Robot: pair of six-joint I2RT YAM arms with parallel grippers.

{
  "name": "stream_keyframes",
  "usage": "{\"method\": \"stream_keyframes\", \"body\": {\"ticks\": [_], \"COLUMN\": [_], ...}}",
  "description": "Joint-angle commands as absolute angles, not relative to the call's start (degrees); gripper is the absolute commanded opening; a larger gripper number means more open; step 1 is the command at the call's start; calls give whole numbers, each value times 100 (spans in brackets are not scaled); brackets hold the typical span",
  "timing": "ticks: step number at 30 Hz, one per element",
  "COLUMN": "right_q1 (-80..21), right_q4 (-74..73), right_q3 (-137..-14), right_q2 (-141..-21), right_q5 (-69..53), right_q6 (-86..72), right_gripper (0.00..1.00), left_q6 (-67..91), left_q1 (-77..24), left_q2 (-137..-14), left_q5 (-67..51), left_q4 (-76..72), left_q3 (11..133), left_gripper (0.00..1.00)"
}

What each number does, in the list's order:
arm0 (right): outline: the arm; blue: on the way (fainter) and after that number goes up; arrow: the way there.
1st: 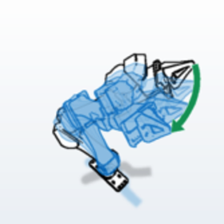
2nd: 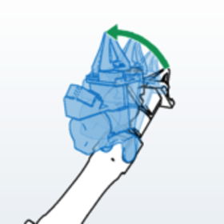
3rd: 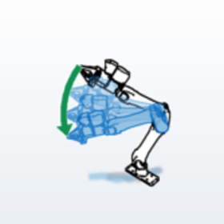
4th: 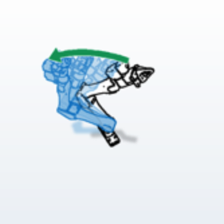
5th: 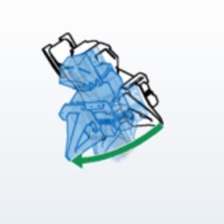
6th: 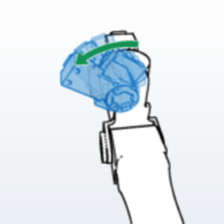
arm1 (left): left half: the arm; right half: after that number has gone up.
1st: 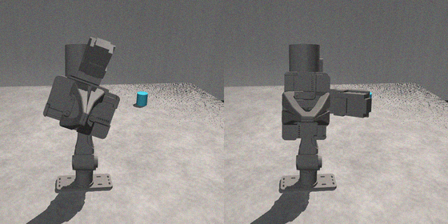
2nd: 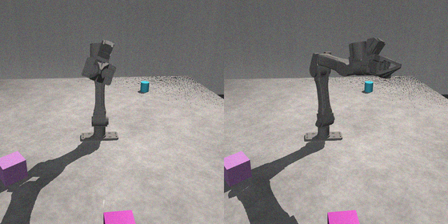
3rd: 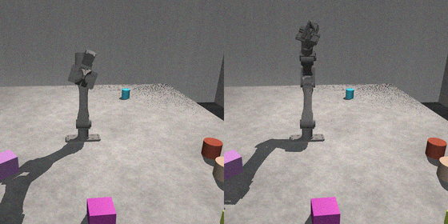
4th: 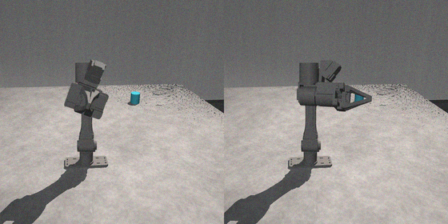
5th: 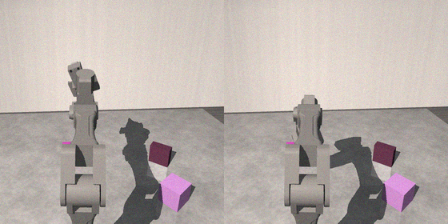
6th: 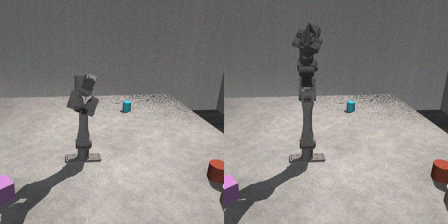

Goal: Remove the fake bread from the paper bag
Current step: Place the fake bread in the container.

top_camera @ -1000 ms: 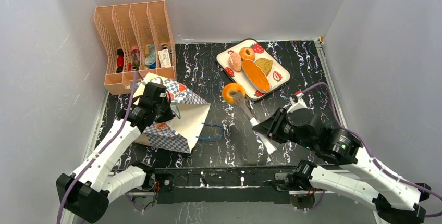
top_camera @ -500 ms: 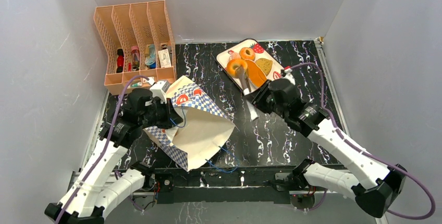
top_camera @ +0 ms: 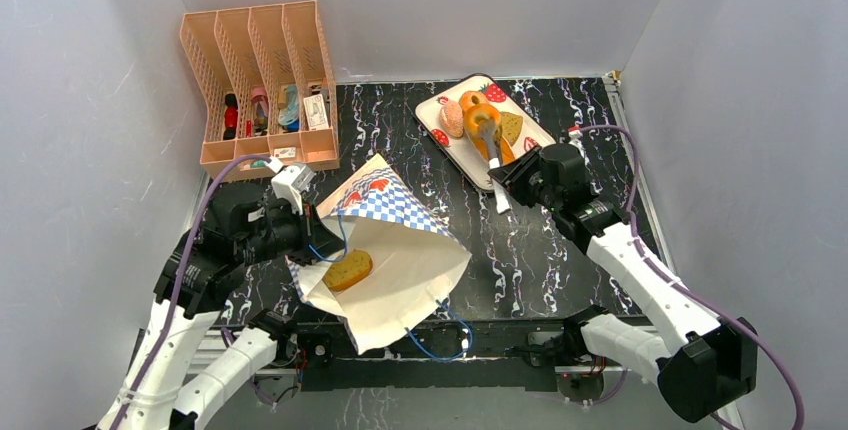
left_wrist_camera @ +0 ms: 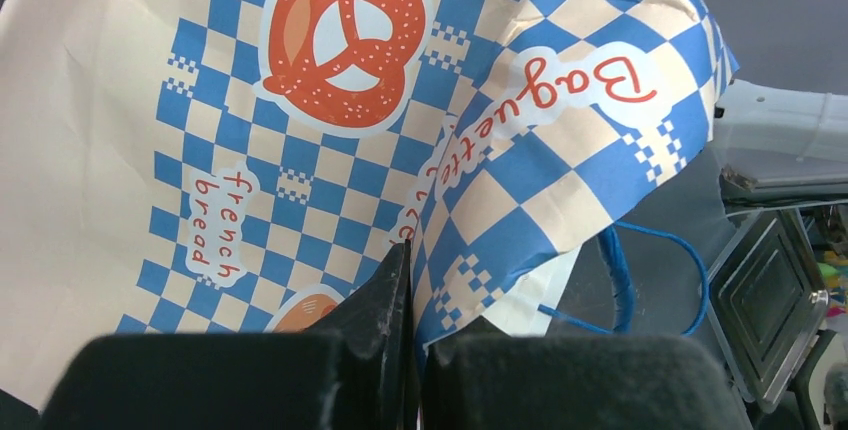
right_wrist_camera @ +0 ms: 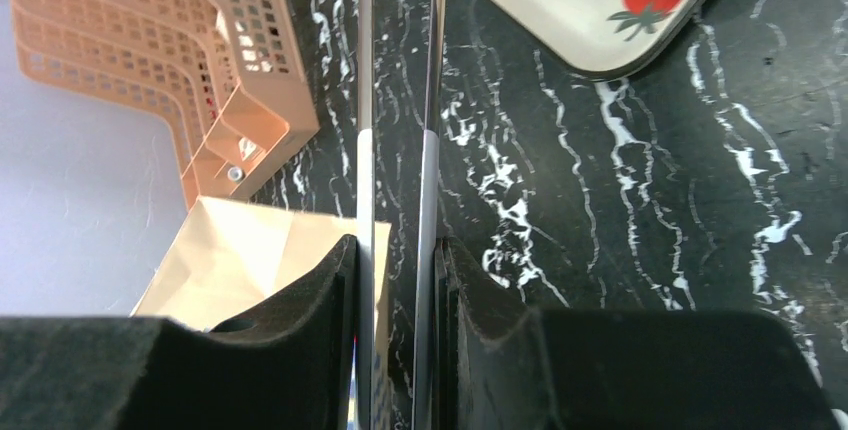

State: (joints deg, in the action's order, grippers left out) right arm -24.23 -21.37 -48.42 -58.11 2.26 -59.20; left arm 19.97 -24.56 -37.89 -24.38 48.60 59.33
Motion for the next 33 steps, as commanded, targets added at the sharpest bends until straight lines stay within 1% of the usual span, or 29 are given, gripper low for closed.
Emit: {"method": "stream_keyframes", "body": {"ticks": [1,8,14,28,30,33], "right_q1": [-1997,-1389,-940,-581,-548,-504], "right_q4": [-1318,-1779,-1880,-1094,-1045,-1007], "right_q3": [-4697,-4641,-4531,-4229,-4181,-4126], "right_q2": [-5520,-5336,-5304,-6271,-6336,-6407], "right_q5": [-38,-204,-344,-765,-755,-712], "right_q6": [-5883,-5826,-5817,-5763,-5782,-5800], "right_gripper": [0,0,0,0,3,11], "left_q6": [1866,1828,1795,1593,1576,1565], "left_q1": [-2460,-2461,-2461,-2461,-2463,-2461], "left_q2": [-3941,-3960,-3964,-3801,-3792,-3782], "left_q5": [-2679,-2285,-2005,-1880,-1881,-1896], "left_q4": [5296,4922,4724,4842,4850,4852], "left_q3": [6237,6084,5967,5827,5827,5819], "left_gripper": [0,0,0,0,0,0]}}
